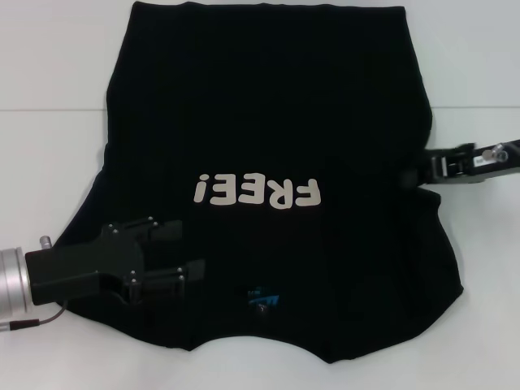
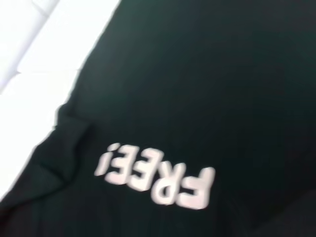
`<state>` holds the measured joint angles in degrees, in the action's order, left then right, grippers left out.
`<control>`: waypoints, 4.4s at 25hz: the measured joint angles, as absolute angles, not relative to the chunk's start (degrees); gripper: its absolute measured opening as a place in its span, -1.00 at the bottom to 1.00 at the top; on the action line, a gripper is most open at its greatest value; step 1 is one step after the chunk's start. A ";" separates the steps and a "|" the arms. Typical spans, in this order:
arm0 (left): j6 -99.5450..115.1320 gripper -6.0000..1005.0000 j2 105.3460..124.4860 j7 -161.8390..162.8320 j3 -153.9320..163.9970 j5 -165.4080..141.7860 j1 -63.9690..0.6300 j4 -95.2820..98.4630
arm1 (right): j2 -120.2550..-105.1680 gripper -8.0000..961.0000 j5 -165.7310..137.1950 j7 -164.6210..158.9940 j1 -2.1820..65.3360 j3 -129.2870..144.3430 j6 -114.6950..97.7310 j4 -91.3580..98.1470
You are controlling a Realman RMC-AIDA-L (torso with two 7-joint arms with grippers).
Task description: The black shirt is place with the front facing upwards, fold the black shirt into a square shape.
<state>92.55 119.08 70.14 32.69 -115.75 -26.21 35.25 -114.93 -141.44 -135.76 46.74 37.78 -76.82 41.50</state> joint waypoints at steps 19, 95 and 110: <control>92.09 0.57 118.90 73.04 30.31 -115.28 -26.23 35.24 | -115.02 0.22 -126.13 -116.90 41.73 35.72 -79.70 36.24; 77.95 -0.46 112.63 137.48 35.95 -154.43 -37.15 42.03 | -119.70 0.93 -113.48 -49.66 21.05 32.78 -85.54 26.02; 80.27 -0.92 112.02 136.09 34.66 -150.90 -36.37 42.61 | -118.17 0.93 -113.34 -59.41 20.71 28.99 -88.11 28.06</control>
<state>80.27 112.02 136.09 34.66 -150.90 -36.37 42.61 -118.17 -113.34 -59.41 20.71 28.99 -88.12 28.06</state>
